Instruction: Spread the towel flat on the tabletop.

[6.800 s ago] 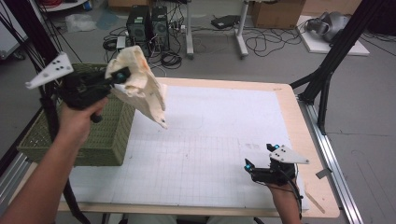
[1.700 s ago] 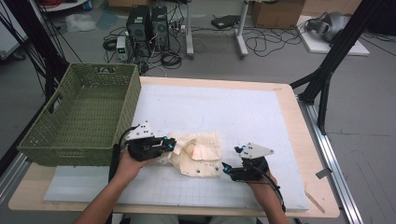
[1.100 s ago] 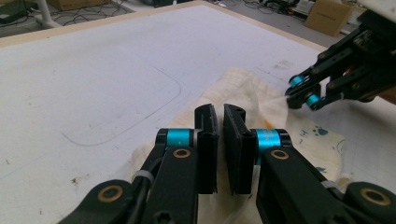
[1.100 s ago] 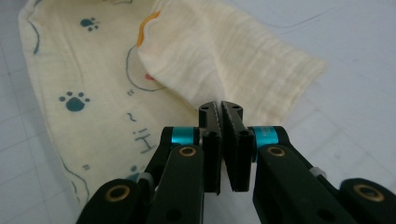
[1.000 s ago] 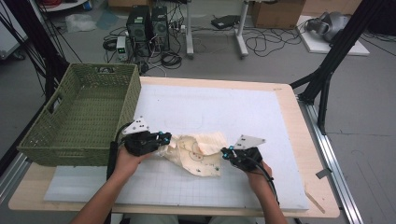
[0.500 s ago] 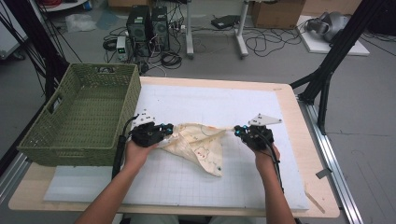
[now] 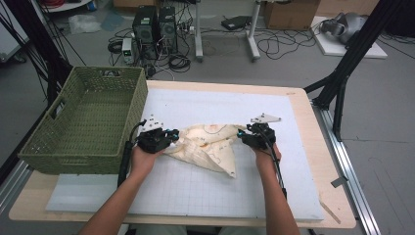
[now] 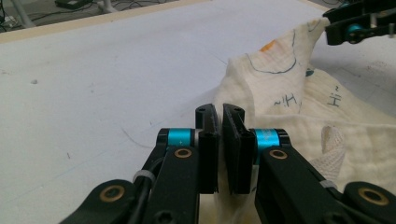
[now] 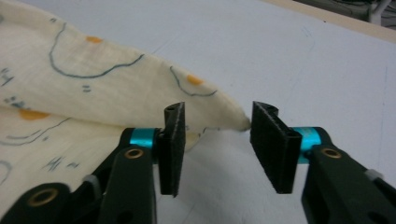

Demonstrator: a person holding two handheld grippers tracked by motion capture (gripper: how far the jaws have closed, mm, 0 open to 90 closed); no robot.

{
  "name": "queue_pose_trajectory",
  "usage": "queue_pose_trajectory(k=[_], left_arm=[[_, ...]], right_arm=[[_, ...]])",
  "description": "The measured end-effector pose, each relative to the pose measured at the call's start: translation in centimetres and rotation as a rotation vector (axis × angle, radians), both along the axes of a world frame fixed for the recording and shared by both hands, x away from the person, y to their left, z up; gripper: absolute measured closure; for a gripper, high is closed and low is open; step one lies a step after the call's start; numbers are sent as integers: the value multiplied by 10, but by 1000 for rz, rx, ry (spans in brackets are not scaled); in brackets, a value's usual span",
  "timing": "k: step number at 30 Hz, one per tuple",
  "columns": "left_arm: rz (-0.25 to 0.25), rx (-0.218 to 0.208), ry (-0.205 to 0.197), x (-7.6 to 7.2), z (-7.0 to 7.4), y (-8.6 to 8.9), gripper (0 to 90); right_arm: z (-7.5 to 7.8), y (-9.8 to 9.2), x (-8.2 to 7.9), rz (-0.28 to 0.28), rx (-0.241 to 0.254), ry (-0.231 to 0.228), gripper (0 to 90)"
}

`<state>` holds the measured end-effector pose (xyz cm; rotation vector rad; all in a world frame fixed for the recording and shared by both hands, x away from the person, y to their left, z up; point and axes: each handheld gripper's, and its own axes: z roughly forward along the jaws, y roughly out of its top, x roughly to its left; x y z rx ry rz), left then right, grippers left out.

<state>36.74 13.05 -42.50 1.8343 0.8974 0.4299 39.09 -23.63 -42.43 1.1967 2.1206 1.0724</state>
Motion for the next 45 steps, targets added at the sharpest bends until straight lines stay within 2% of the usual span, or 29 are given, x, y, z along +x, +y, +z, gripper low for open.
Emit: queue_pose_trajectory(k=[3, 5, 6, 7, 8, 9, 10, 11, 12, 13, 14, 16, 17, 18, 19, 20, 21, 22, 28, 32, 35, 38, 39, 40, 41, 42, 43, 44, 45], left_arm=[[-4, -6, 0, 0, 0, 1, 842], [-8, -5, 1, 0, 0, 1, 842], [-6, -4, 1, 0, 0, 1, 842], [-3, -8, -1, 0, 0, 1, 842], [-4, -10, 0, 0, 0, 2, 842], [-4, -10, 0, 0, 1, 2, 842], [-1, -12, -1, 1, 0, 3, 842], [-1, -16, 3, 1, 0, 3, 842], [-2, -21, 5, 1, 0, 4, 842], [-2, -21, 6, 1, 0, 4, 842], [-4, -22, 5, 1, 1, 4, 842], [-7, -27, 5, 1, 0, 4, 841], [-9, -28, 6, 1, 1, 4, 841], [-10, -33, 7, 1, 1, 4, 840], [-12, -32, 7, 1, 1, 4, 838], [-12, -37, 9, 1, 1, 5, 837], [-12, -42, 12, 1, 1, 5, 837], [-13, -49, 13, 1, 1, 6, 835], [-44, -55, 32, 0, 1, 4, 833], [-55, -50, 47, 0, -1, 0, 824], [-35, -47, 57, 1, -3, 0, 817], [10, -67, 72, 3, -3, 4, 706], [24, -75, 62, 3, -2, 5, 667], [28, -81, 54, 3, -1, 7, 647], [30, -85, 44, 2, 1, 8, 647], [29, -95, 35, 1, 3, 10, 629], [29, -101, 25, 0, 5, 11, 607], [28, -106, 14, -1, 7, 12, 607], [27, -110, 6, -2, 9, 13, 585]], right_arm=[[4, -5, -14, 38, 25, -14, 482], [5, -6, -26, 63, 26, -21, 455], [3, -3, -38, 97, 20, -11, 412], [1, -2, -44, 118, 18, -16, 411], [1, -2, -44, 118, 18, -16, 411], [-4, 3, -57, 159, 32, -7, 397], [-4, 3, -57, 159, 32, -7, 397], [-11, 10, -67, 216, 41, 19, 389], [-14, 15, -70, 247, 35, 37, 390], [-14, 15, -70, 247, 35, 37, 390], [-18, 19, -73, 277, 29, 52, 402], [-22, 28, -77, 328, 0, 81, 476], [-24, 33, -77, 350, -42, 94, 507], [-25, 34, -78, 351, -44, 84, 558], [-24, 32, -79, 362, -29, 100, 735], [-24, 32, -80, 371, -37, 100, 821], [-24, 32, -80, 371, -37, 100, 821], [-22, 31, -84, 388, -72, 89, 878], [-17, 16, -94, 408, -108, 105, 888], [-15, -11, -110, 366, -140, 99, 899], [-15, -24, -114, 339, -150, 99, 898], [-16, -39, -119, 298, -122, 93, 894], [-12, -42, -119, 271, -85, 58, 758], [-10, -41, -119, 263, -66, 42, 702], [-10, -41, -119, 263, -66, 42, 702], [-7, -40, -118, 258, -43, 26, 650], [-1, -35, -115, 249, -12, -22, 558], [-1, -35, -115, 249, -12, -22, 558], [2, -31, -113, 244, 13, -33, 526]])
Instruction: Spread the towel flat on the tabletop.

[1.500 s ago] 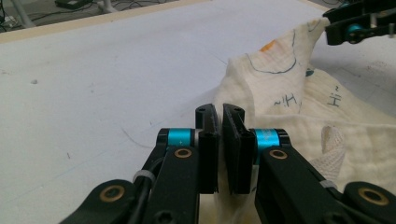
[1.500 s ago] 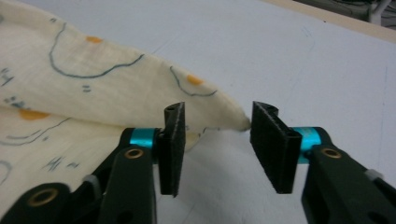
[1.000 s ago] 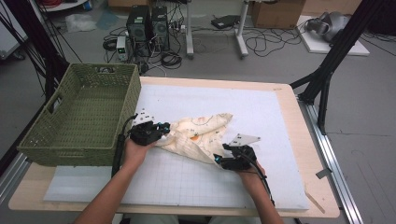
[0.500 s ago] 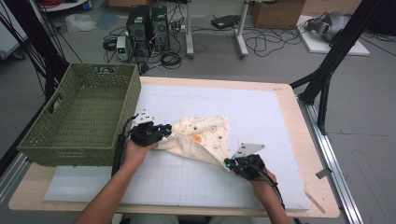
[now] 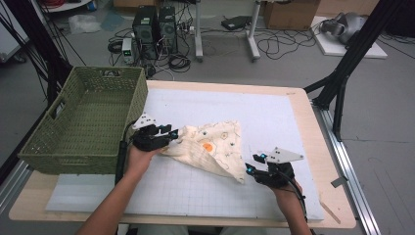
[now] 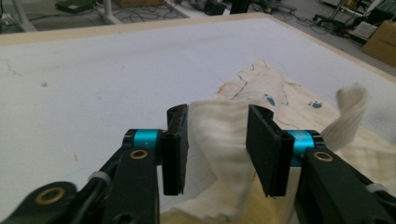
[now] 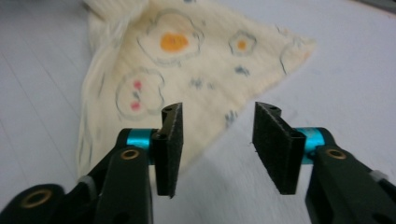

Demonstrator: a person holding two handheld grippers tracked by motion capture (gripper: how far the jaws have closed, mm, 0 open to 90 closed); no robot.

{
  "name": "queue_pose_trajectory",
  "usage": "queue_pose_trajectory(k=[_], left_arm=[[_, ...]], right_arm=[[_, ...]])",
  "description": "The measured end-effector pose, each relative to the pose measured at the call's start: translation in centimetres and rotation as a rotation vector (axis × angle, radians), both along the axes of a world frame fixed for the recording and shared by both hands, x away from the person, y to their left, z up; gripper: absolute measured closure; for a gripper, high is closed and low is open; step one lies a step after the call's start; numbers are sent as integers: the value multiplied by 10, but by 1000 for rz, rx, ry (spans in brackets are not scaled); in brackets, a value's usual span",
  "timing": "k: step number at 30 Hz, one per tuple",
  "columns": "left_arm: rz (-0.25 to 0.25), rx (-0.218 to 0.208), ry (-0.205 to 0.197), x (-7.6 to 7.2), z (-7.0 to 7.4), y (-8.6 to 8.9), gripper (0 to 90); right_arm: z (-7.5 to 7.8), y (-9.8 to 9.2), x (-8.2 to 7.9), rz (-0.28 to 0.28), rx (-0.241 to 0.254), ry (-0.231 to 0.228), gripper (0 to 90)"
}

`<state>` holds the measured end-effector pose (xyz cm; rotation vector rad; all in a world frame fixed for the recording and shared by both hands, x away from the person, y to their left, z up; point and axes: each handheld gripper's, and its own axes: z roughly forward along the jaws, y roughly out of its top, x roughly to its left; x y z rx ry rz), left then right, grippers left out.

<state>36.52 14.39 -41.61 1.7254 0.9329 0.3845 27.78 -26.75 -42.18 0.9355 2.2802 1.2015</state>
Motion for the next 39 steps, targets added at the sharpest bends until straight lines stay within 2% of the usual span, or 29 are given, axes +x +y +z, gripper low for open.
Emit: queue_pose_trajectory(k=[1, 3, 4, 5, 6, 7, 8, 10, 11, 13, 15, 17, 18, 20, 24, 25, 27, 28, 29, 31, 34, 36, 38, 39], left_arm=[[-5, 3, -10, -1, 2, 2, 572], [-6, 8, -23, -3, 5, 2, 567], [-5, 7, -32, -5, 6, 3, 564], [-3, 3, -35, -5, 7, 4, 550], [2, -2, -40, -6, 9, 5, 550], [4, -6, -43, -7, 11, 7, 543], [3, -8, -45, -8, 12, 9, 543], [4, -8, -50, -8, 15, 12, 541], [7, -11, -54, -8, 16, 13, 541], [12, -15, -49, -8, 17, 15, 539], [2, -10, -44, -7, 16, 14, 535], [-17, -9, -33, -7, 14, 11, 535], [-27, -2, -29, -6, 13, 8, 536], [-47, 5, -22, -6, 11, 2, 536], [-87, 24, 8, -4, 4, -12, 534], [-101, 33, 15, -3, 2, -16, 530], [-116, 43, 36, -2, -3, -24, 515], [-121, 50, 45, -1, -6, -29, 497], [-126, 58, 53, 0, -8, -33, 497], [-128, 73, 61, 3, -11, -40, 491], [-128, 112, 77, 12, -15, -55, 464], [-115, 116, 87, 17, -17, -64, 460], [-122, 144, 111, 23, -20, -74, 438], [-129, 167, 110, 24, -21, -78, 441]], right_arm=[[4, 10, 5, 24, 46, -4, 504], [4, 15, 7, 33, 44, -6, 494], [3, 22, 9, 44, 25, -2, 478], [-3, 34, 13, 58, -20, 23, 450], [-3, 34, 13, 58, -20, 23, 450], [-8, 38, 15, 67, -29, 46, 441], [-18, 47, 15, 85, -70, 77, 436], [-24, 51, 15, 95, -108, 112, 450], [-24, 51, 15, 95, -108, 112, 450], [-27, 49, 14, 105, -71, 129, 602], [-25, 47, 11, 136, -88, 125, 841], [-22, 45, 8, 138, -126, 116, 877], [-20, 40, 6, 112, -161, 107, 879], [-19, 36, 4, 92, -173, 108, 879], [-18, 17, -3, 50, -189, 105, 870], [-18, 14, -6, 45, -178, 107, 833], [-19, 9, -8, 33, -161, 101, 705], [-17, 5, -9, 9, -131, 88, 624], [-17, 5, -9, 9, -131, 88, 624], [-15, 2, -8, -12, -109, 70, 567], [-14, 0, -6, -26, -92, 58, 530], [-14, 0, -6, -28, -91, 54, 528], [-13, 0, -5, -32, -89, 51, 519], [-13, 0, -4, -30, -90, 48, 519]])
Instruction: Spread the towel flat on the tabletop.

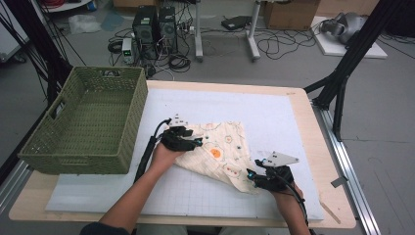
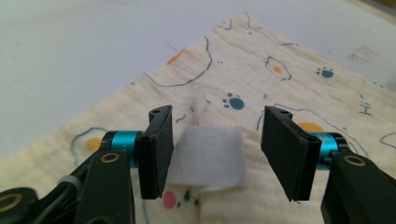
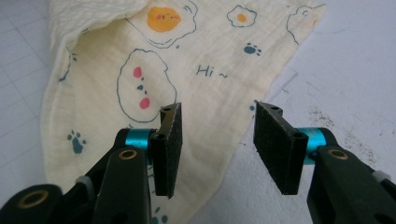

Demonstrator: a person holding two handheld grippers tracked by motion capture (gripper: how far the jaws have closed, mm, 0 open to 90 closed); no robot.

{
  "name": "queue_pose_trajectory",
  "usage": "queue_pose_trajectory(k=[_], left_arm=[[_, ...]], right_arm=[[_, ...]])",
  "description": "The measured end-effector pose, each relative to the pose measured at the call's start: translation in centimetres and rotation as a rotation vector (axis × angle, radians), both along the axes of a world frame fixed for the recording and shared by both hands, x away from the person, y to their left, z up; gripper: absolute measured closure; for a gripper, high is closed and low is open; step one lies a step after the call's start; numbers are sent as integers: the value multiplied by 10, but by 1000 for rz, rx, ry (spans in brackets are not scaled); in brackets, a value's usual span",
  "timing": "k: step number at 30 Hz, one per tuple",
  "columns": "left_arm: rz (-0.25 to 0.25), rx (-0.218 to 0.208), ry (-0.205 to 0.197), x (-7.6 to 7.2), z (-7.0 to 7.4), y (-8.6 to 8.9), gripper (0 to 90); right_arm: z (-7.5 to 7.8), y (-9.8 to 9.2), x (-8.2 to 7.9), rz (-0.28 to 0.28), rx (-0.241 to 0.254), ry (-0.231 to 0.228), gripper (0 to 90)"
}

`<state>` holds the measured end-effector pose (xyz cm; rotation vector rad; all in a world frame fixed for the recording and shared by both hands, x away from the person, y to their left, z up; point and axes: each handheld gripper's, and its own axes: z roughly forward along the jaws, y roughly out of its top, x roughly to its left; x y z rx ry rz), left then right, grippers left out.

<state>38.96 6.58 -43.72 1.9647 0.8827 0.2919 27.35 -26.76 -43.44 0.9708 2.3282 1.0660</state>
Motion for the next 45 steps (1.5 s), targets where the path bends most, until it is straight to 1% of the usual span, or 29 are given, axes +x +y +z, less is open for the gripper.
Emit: queue_pose_trajectory(k=[1, 2, 3, 4, 5, 6, 7, 8, 10, 13, 17, 18, 21, 24, 26, 28, 30, 31, 32, 33, 35, 36, 37, 38, 40, 41, 42, 43, 45], left_arm=[[-7, 13, 4, 1, -1, -5, 451], [-19, 35, 5, 1, -2, -8, 554], [-32, 65, -3, 0, -3, -11, 554], [-44, 82, -9, -1, -4, -14, 617], [-63, 96, -12, -2, -4, -15, 765], [-74, 114, -15, -2, -4, -15, 765], [-82, 123, -16, -3, -4, -15, 817], [-85, 125, -14, -4, -3, -14, 841], [-90, 109, -12, -6, 1, -10, 865], [-101, 68, -30, -13, 11, -2, 872], [-124, 36, -62, -35, 25, 15, 872], [-133, 31, -82, -42, 28, 20, 872], [-138, 13, -92, -59, 35, 35, 871], [-129, -24, -72, -75, 37, 53, 868], [-127, -46, -61, -84, 35, 61, 865], [-131, -46, -49, -94, 32, 70, 861], [-137, -51, -16, -102, 29, 76, 836], [-151, -49, 1, -106, 28, 79, 836], [-158, -56, 16, -108, 27, 82, 757], [-158, -62, 28, -110, 27, 85, 757], [-129, -80, 27, -112, 30, 92, 627], [-108, -89, 21, -112, 32, 96, 568], [-82, -104, 15, -110, 33, 99, 517], [-53, -118, 11, -108, 35, 102, 471], [-16, -134, 1, -103, 36, 105, 431], [-2, -133, -6, -99, 36, 104, 416], [8, -116, -12, -96, 35, 102, 416], [17, -98, -15, -92, 33, 100, 417], [44, -83, -7, -83, 29, 93, 416]], right_arm=[[0, 0, 0, -2, 1, 0, 519], [0, -1, 0, -4, -1, -2, 520], [0, -1, 0, -4, -1, -2, 520], [0, -1, 0, -6, 0, 1, 521], [0, -3, -1, -8, 2, 1, 522], [0, -3, -1, -8, 2, 1, 522], [0, -4, -1, -10, 4, 0, 522], [0, -5, -1, -15, 8, 0, 522], [1, -6, -1, -17, 11, -3, 523], [2, -6, -2, -25, 15, -8, 523], [3, -6, -2, -30, 20, -12, 524], [3, -6, -2, -31, 20, -17, 523], [3, -6, -1, -42, 24, -14, 523], [3, -5, 0, -51, 27, -16, 524], [3, -3, 2, -59, 18, -19, 523], [2, 0, 4, -70, 7, -22, 518], [-2, 4, 10, -92, 3, -13, 486], [-2, 4, 10, -92, 3, -13, 486], [-7, 7, 14, -92, 2, 14, 460], [-7, 7, 14, -92, 2, 14, 460], [-12, 12, 16, -79, -27, 40, 457], [-13, 13, 16, -83, -17, 38, 466], [-13, 12, 17, -81, -12, 44, 487], [-13, 12, 17, -78, -4, 57, 543], [-12, 10, 15, -46, 26, 89, 745], [-11, 11, 13, -39, 12, 83, 815], [-10, 11, 11, -33, -15, 79, 852], [-9, 12, 9, -31, -32, 76, 859], [-8, 10, 5, -40, -48, 79, 862]])
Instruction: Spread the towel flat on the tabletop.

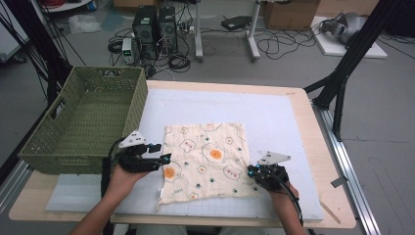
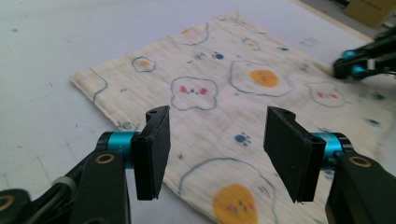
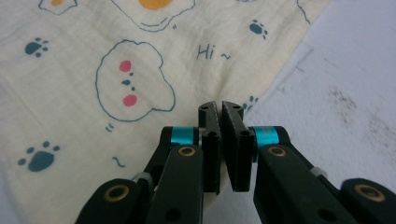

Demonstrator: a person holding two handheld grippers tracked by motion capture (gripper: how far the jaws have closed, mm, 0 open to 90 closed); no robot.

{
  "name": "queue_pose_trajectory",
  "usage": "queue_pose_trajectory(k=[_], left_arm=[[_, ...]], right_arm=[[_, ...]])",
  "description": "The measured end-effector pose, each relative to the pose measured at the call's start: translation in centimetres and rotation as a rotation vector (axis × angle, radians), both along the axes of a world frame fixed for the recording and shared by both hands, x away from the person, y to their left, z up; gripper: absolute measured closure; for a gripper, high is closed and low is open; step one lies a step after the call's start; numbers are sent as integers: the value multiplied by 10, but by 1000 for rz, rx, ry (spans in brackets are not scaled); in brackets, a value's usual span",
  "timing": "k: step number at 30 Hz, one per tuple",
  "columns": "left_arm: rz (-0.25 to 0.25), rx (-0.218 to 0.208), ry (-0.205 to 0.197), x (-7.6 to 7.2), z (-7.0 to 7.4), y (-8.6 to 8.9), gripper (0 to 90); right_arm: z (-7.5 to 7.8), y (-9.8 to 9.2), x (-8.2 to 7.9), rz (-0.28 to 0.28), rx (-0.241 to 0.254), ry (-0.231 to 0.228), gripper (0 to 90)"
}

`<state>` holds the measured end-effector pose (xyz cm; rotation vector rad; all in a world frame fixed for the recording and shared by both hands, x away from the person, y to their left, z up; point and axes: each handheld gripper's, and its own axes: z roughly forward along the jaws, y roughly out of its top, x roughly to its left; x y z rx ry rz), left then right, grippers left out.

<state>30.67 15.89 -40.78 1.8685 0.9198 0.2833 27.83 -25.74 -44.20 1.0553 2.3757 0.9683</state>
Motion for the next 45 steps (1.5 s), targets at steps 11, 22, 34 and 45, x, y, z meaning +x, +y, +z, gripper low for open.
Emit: queue_pose_trajectory(k=[11, 22, 34, 45], left_arm=[[158, 88, -7, 56, -22, -26, 426], [190, 137, 45, 81, -43, -31, 469], [180, 269, -38, 88, -34, -40, 865], [237, 189, -17, 91, -34, -33, 473]], right_arm=[[5, -15, -22, -20, 8, -10, 698], [8, -22, -14, -82, 55, -73, 475], [7, -18, -9, -80, 48, -75, 438], [7, -18, 22, -123, 44, -92, 418]])
